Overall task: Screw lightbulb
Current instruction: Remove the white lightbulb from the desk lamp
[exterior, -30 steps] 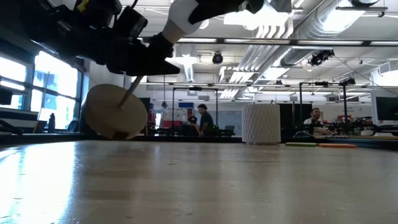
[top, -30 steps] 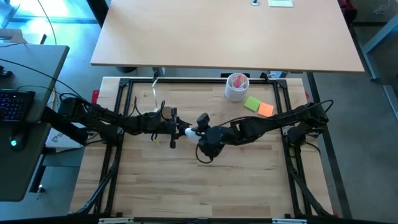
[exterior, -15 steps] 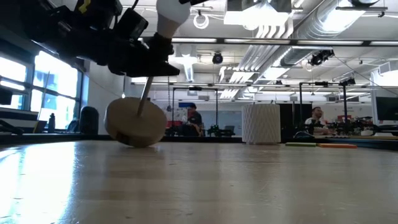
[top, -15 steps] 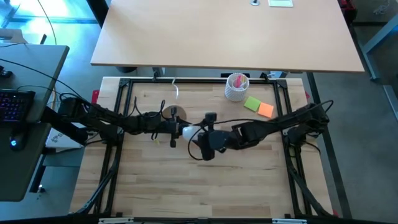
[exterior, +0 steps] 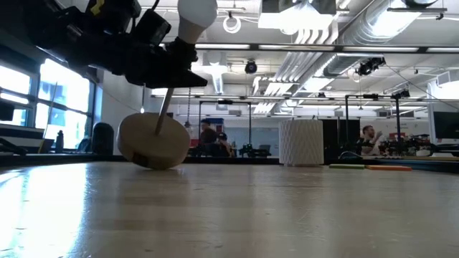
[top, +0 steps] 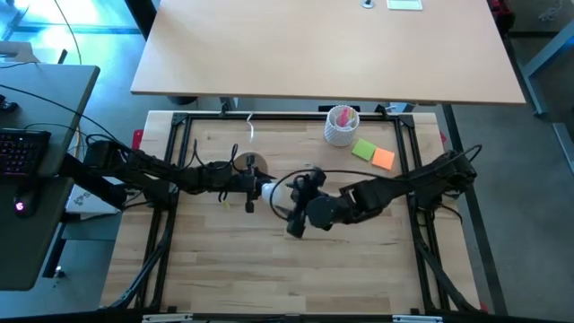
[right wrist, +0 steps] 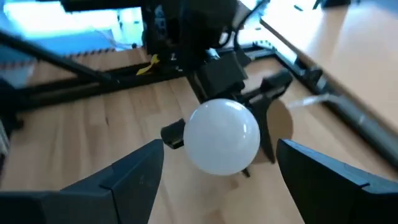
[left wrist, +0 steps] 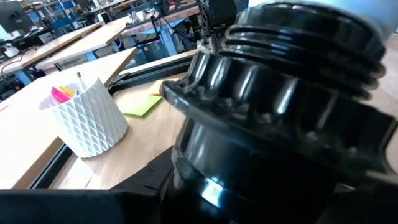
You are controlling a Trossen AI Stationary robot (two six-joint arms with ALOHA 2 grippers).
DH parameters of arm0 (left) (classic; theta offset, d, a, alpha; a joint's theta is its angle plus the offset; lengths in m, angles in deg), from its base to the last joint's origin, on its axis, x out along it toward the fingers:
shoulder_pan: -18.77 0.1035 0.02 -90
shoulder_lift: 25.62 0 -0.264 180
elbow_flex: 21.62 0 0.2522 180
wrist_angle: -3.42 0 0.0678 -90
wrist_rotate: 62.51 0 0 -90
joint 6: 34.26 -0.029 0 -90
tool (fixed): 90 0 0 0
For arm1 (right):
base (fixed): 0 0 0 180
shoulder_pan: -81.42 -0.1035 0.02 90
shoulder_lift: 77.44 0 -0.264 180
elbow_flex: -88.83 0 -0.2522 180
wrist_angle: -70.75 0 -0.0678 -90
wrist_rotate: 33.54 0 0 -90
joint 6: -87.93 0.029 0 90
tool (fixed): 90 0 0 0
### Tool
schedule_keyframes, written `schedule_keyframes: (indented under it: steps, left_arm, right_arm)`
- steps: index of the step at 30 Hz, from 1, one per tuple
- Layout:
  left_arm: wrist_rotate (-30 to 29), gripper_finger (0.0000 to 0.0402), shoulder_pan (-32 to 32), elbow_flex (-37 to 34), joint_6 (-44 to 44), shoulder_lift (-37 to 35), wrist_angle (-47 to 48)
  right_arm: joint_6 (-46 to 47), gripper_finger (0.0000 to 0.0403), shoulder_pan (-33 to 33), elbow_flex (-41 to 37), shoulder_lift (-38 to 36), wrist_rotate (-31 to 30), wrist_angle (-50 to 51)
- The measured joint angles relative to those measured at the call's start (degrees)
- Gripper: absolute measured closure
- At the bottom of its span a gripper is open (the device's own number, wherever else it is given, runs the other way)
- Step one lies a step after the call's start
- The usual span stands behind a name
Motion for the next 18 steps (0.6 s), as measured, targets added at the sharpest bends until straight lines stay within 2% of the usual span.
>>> schedule_keyframes:
  steps: [4, 11, 18]
  left_arm:
    - [-0.1, 0.0248, 0.0, 0.0, -0.1, 0.0, -0.5]
    - [-0.1, 0.0248, 0.0, 0.0, 0.2, 0.0, -0.9]
    - [-0.5, 0.0248, 0.0, 0.0, 0.3, 0.0, -0.9]
  right_arm:
    - [5.1, 0.0094, 0.4, 0.0, 0.9, -1.1, 0.1]
    - [4.1, 0.0096, 2.7, -0.1, 4.5, 0.7, -2.6]
    - [-1.2, 0.0148, 4.3, -0.1, 4.5, 1.0, -3.7]
